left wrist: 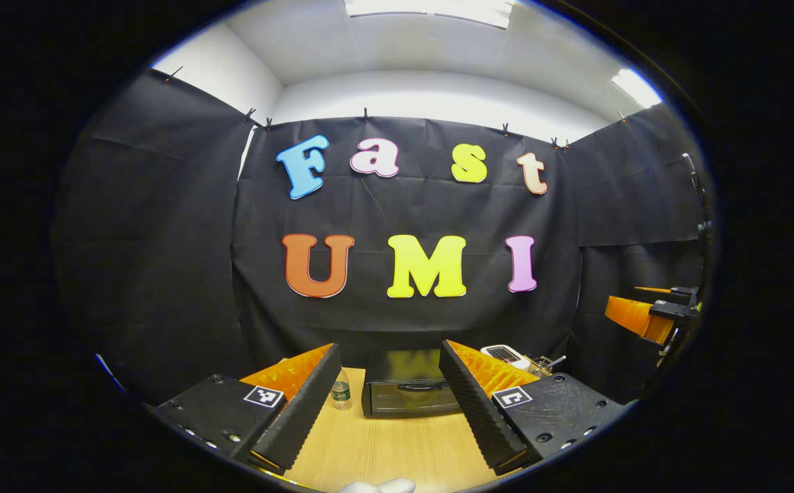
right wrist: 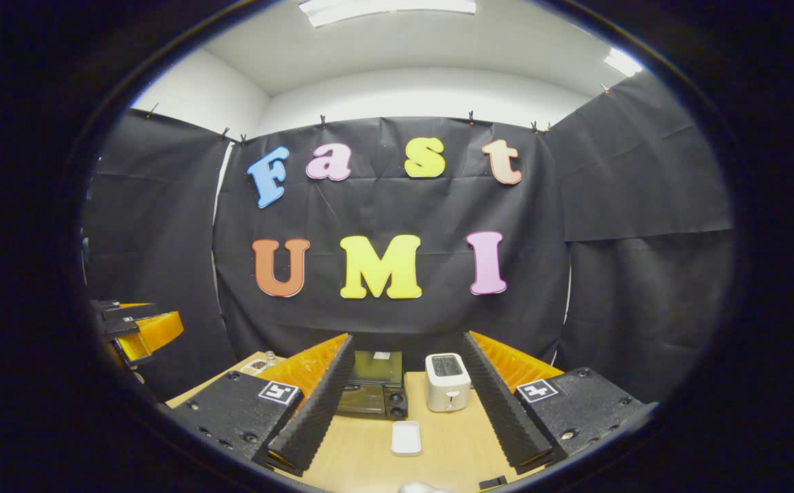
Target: Open the electric oven with the left hand, put the food in, and close the electric oven.
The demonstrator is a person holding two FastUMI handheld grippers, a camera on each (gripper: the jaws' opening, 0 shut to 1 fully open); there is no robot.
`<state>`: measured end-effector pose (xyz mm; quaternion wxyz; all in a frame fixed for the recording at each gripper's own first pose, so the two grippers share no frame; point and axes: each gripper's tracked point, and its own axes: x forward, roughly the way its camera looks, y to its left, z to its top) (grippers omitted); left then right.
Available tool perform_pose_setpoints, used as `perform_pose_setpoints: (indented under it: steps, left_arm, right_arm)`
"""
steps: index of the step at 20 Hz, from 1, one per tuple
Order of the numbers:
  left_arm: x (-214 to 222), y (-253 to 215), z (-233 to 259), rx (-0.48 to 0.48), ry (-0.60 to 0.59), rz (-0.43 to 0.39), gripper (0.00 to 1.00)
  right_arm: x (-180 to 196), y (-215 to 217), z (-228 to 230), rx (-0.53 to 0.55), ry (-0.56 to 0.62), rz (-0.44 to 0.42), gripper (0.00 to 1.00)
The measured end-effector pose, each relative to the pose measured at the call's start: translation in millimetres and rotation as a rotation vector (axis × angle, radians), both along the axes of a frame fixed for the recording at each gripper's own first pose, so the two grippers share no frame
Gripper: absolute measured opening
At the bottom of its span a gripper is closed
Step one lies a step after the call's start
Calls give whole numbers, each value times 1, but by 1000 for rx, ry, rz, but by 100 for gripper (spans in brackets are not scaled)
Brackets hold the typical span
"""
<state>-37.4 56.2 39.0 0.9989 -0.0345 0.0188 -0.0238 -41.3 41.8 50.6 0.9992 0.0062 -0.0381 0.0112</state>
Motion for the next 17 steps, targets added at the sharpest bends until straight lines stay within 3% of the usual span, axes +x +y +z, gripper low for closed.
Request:
perform_pose_setpoints:
  steps: [1, 2, 5, 6, 7, 17]
  left_arm:
    - [2, -1, 0, 2, 0, -2, 95]
    - [3, -1, 1, 5, -1, -5, 95]
    - [6, -2, 4, 5, -5, -8, 95]
    - [7, -2, 5, 5, -4, -8, 95]
    - [8, -2, 4, 4, -1, -8, 95]
    - [20, -3, 0, 4, 16, -5, 95]
  right_arm:
    - [-1, 2, 1, -3, 1, 0, 90]
    - [0, 3, 2, -3, 0, 4, 100]
    - [2, 5, 4, -8, 0, 6, 100]
    - [3, 5, 4, -7, 0, 8, 90]
    - [5, 6, 4, -7, 3, 8, 100]
    - [17, 6, 2, -8, 16, 17, 100]
